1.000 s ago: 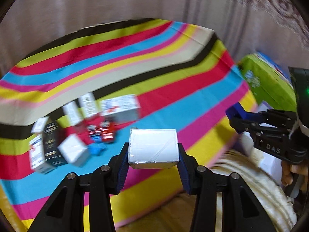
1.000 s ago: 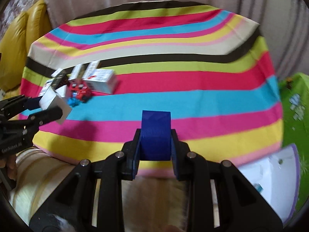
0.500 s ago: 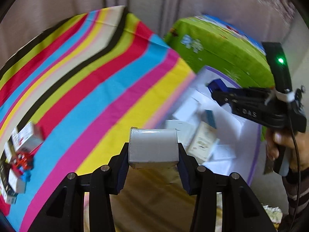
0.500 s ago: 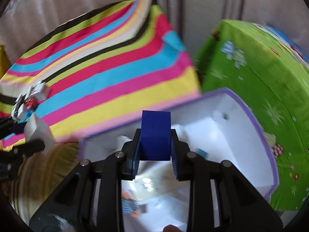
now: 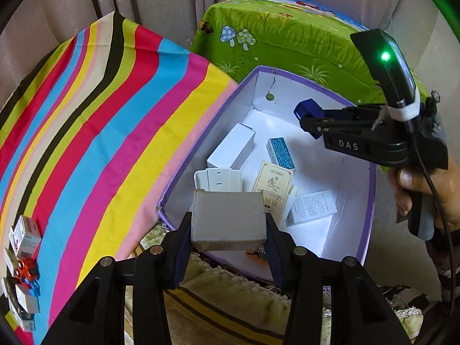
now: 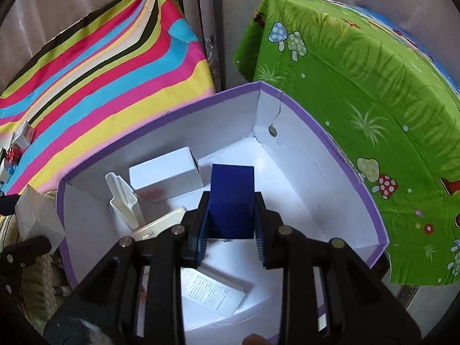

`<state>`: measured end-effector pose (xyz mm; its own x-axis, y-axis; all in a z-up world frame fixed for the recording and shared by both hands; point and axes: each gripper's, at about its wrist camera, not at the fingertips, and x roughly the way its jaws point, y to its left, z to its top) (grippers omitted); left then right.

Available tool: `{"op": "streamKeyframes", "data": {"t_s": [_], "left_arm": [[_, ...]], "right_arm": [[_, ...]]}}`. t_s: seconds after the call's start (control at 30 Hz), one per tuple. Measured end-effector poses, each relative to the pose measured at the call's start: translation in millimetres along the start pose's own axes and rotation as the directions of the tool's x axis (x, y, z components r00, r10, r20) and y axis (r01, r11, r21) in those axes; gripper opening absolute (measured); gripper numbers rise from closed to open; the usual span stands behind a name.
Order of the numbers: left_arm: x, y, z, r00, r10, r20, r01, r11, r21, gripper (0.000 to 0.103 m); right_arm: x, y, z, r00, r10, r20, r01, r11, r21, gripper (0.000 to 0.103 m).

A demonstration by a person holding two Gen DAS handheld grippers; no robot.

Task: Organize rigid objects
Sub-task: 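Carry the white cube and blue box into the cardboard box and open both grippers, then move both grippers back over the striped table, then grasp the red-printed white medicine box with the right gripper while the left gripper grasps a white box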

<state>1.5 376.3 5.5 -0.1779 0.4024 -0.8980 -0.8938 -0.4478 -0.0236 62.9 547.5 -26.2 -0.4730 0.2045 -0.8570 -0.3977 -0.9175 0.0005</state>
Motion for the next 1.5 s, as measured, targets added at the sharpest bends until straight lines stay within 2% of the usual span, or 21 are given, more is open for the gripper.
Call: {"op": "streamKeyframes", "data": {"t_s": [0.13,0.27,0.33,0.4,0.5,0.57,0.63,0.7,0.77,0.8,0.83,0.9,0.97,1.07,1.1,1.17,1.23,1.3,1.33,1.43,1.5], "left_arm": [[-0.2,2.7,0.1,1.0,-0.014,0.007,0.014,1.0,-0.013,0.057],[-2.3,2.5,0.1,1.0,-0.01,0.016,0.01,1.0,-0.013,0.062],[-6.9,6.6,-0.8,0.999,0.01,0.03,-0.009,0.999,-0.032,0.062],[-15.4,14.1,-2.1,0.996,0.076,0.052,-0.073,0.996,-0.052,0.062],[-38.9,29.5,-7.2,0.961,0.237,0.14,-0.227,0.97,-0.082,0.062],[-57.7,45.8,-13.0,0.943,0.267,0.201,-0.244,0.961,-0.132,0.062],[-75.6,65.8,-21.9,0.914,0.309,0.263,-0.268,0.947,-0.178,0.062],[-88.0,84.1,-35.5,0.867,0.385,0.317,-0.344,0.922,-0.179,0.062],[-93.1,103.6,-49.0,0.838,0.446,0.315,-0.413,0.895,-0.17,0.062],[-95.2,114.0,-54.2,0.834,0.461,0.303,-0.427,0.887,-0.175,0.062],[-97.0,126.8,-60.7,0.84,0.467,0.277,-0.43,0.884,-0.185,0.062],[-102.0,161.5,-78.5,0.868,0.438,0.235,-0.388,0.892,-0.233,0.062],[-106.8,189.5,-94.0,0.876,0.43,0.219,-0.366,0.887,-0.279,0.062],[-113.8,253.2,-114.9,0.864,0.484,0.142,-0.388,0.817,-0.426,0.062],[-115.6,279.0,-119.2,0.867,0.483,0.12,-0.372,0.789,-0.489,0.062],[-113.0,331.2,-123.9,0.896,0.439,0.07,-0.311,0.731,-0.607,0.062],[-105.4,367.1,-122.5,0.92,0.389,0.052,-0.255,0.693,-0.674,0.059],[-90.9,396.2,-112.7,0.93,0.367,0.013,-0.253,0.664,-0.704,0.054],[-81.6,405.9,-105.6,0.932,0.362,-0.005,-0.261,0.662,-0.702,0.054],[-46.1,428.0,-86.0,0.958,0.284,-0.05,-0.239,0.684,-0.689,0.054],[-20.6,443.7,-74.5,0.949,0.285,-0.137,-0.301,0.676,-0.673,0.054]], "right_arm": [[-2.8,0.6,-0.3,1.0,0.005,-0.002,-0.005,1.0,0.008,0.035],[-6.4,0.8,2.3,1.0,0.004,0.014,-0.005,1.0,0.021,0.073],[-9.5,0.2,3.7,1.0,-0.001,0.023,0.0,1.0,0.031,0.075],[-15.2,0.7,5.7,0.999,-0.001,0.038,0.0,0.999,0.036,0.078],[-29.6,5.0,11.0,0.995,0.011,0.1,-0.015,0.999,0.041,0.087],[-41.2,13.2,17.5,0.99,0.004,0.144,-0.01,0.999,0.044,0.1],[-49.6,24.8,23.3,0.983,-0.002,0.184,-0.002,1.0,0.022,0.101],[-58.7,43.0,29.6,0.973,0.038,0.226,-0.031,0.999,-0.033,0.101],[-65.9,62.5,36.1,0.966,0.086,0.244,-0.07,0.995,-0.074,0.102],[-68.0,70.6,38.4,0.963,0.101,0.25,-0.08,0.993,-0.092,0.102],[-69.5,80.7,41.1,0.96,0.112,0.255,-0.084,0.99,-0.116,0.102],[-70.2,105.2,47.4,0.959,0.137,0.247,-0.093,0.979,-0.181,0.102],[-64.9,126.8,56.6,0.957,0.201,0.208,-0.156,0.964,-0.213,0.102],[-52.2,152.5,69.4,0.946,0.285,0.156,-0.25,0.945,-0.212,0.102],[-45.9,164.4,76.2,0.944,0.304,0.132,-0.273,0.939,-0.208,0.102],[-34.5,186.9,88.5,0.932,0.348,0.099,-0.323,0.925,-0.2,0.102],[-17.7,217.7,101.9,0.926,0.374,0.048,-0.359,0.915,-0.185,0.102],[-5.4,245.6,110.0,0.909,0.417,0.002,-0.41,0.896,-0.169,0.101],[1.3,262.0,113.4,0.901,0.434,-0.024,-0.432,0.887,-0.166,0.099],[18.0,305.3,116.7,0.883,0.46,-0.091,-0.469,0.865,-0.18,0.096],[27.4,326.6,116.3,0.873,0.471,-0.128,-0.487,0.854,-0.181,0.096]]}}
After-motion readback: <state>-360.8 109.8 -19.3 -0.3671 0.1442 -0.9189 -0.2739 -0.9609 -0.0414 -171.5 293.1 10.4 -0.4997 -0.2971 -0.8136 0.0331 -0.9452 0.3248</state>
